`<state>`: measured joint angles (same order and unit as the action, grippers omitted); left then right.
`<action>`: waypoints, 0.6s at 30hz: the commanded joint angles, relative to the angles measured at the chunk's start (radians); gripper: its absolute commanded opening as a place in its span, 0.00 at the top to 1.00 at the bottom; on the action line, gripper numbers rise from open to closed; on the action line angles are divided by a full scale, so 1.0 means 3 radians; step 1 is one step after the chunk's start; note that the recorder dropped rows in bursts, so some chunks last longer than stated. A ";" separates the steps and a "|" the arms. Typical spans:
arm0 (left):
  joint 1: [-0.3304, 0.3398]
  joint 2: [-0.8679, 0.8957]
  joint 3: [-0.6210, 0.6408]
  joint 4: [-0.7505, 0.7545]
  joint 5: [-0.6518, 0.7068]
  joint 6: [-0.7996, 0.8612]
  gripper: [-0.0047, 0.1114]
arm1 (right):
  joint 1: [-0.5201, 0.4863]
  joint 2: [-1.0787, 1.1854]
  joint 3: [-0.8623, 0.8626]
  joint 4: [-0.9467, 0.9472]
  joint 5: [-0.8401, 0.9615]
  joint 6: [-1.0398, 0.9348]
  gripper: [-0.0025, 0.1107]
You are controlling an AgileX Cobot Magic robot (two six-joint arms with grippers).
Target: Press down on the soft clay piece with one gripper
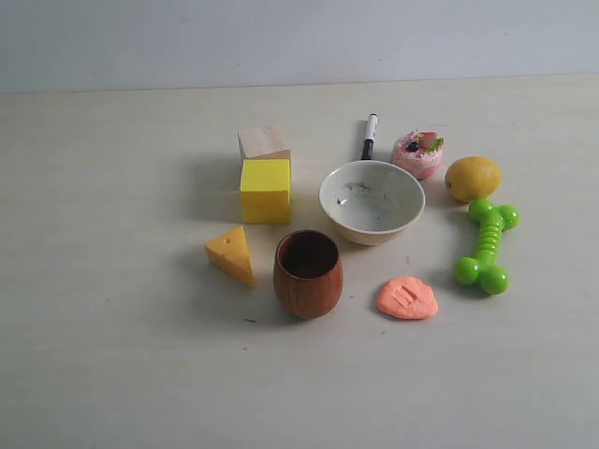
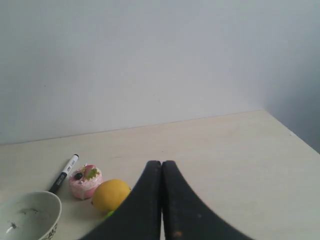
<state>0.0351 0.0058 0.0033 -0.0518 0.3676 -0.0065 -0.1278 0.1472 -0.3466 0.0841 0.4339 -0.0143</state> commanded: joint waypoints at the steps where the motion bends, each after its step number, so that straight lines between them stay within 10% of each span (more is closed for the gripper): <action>1: -0.0016 -0.0019 -0.0011 -0.0021 -0.0035 -0.0013 0.96 | -0.0021 -0.0018 0.0138 0.0051 -0.0166 -0.0063 0.98; 18: -0.0016 -0.0019 -0.0011 -0.0021 -0.0035 -0.0013 0.96 | -0.0021 -0.0491 0.1155 0.0122 -0.0660 -0.0063 0.98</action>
<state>0.0351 0.0058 0.0033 -0.0518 0.3676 -0.0065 -0.1278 0.0087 -0.0067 0.1202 0.2458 -0.0262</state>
